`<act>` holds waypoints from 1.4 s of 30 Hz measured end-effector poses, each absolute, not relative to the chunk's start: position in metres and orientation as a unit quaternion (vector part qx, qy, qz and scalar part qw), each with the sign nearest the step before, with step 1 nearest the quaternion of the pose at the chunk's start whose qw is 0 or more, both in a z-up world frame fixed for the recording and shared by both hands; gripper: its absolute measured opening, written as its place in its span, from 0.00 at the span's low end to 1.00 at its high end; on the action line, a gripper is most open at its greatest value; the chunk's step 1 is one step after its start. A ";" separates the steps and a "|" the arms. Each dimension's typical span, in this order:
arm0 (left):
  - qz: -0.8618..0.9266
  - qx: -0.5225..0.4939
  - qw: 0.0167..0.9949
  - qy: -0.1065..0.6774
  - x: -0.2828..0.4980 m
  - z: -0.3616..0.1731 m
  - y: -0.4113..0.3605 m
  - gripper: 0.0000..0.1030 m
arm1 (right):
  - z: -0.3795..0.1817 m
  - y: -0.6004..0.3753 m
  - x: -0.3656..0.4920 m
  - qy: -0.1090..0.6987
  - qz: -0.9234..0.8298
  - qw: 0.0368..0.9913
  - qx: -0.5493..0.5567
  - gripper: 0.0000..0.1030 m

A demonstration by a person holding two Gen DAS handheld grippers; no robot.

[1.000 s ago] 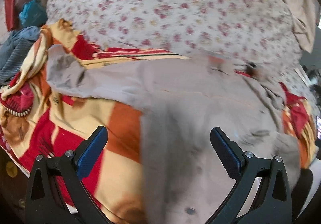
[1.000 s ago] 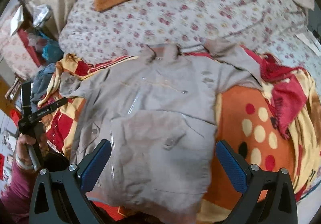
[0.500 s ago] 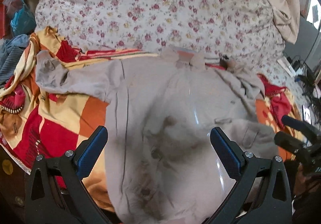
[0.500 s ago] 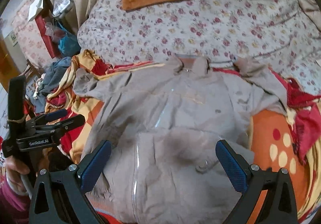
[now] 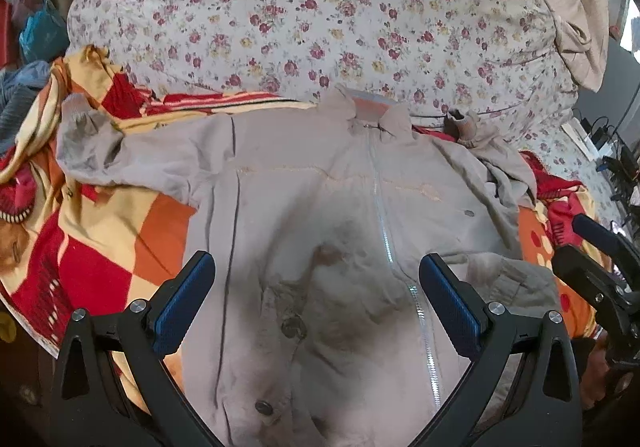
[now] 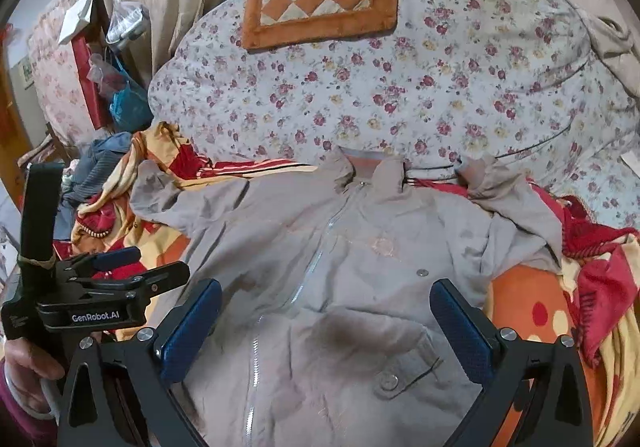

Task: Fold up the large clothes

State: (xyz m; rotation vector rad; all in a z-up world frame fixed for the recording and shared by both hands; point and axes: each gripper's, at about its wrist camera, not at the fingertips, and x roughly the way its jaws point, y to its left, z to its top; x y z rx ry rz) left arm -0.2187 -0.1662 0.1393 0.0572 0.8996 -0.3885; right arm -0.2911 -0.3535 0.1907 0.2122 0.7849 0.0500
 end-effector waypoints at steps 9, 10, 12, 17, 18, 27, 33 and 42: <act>-0.187 0.029 0.878 0.440 -0.208 0.131 -0.166 0.99 | 0.177 -0.355 -0.272 0.376 0.025 0.918 0.122 1.00; -0.187 0.027 0.876 0.444 -0.207 0.130 -0.165 0.99 | 0.174 -0.355 -0.272 0.373 0.032 0.918 0.131 1.00; -0.187 0.022 0.874 0.448 -0.205 0.127 -0.164 0.99 | 0.169 -0.356 -0.271 0.373 0.048 0.914 0.152 1.00; -0.185 0.021 0.873 0.451 -0.202 0.124 -0.164 0.99 | 0.164 -0.352 -0.265 0.396 0.038 0.907 0.138 1.00; -0.184 0.021 0.873 0.451 -0.201 0.123 -0.163 0.99 | 0.164 -0.350 -0.265 0.398 0.035 0.907 0.131 1.00; -0.185 0.015 0.870 0.457 -0.196 0.117 -0.162 0.99 | 0.162 -0.337 -0.258 0.411 0.041 0.905 0.100 1.00; -0.181 0.017 0.870 0.457 -0.194 0.114 -0.162 0.99 | 0.159 -0.339 -0.255 0.410 0.033 0.906 0.103 1.00; -0.177 0.021 0.871 0.457 -0.188 0.109 -0.161 0.99 | 0.149 -0.351 -0.246 0.420 0.009 0.900 0.114 1.00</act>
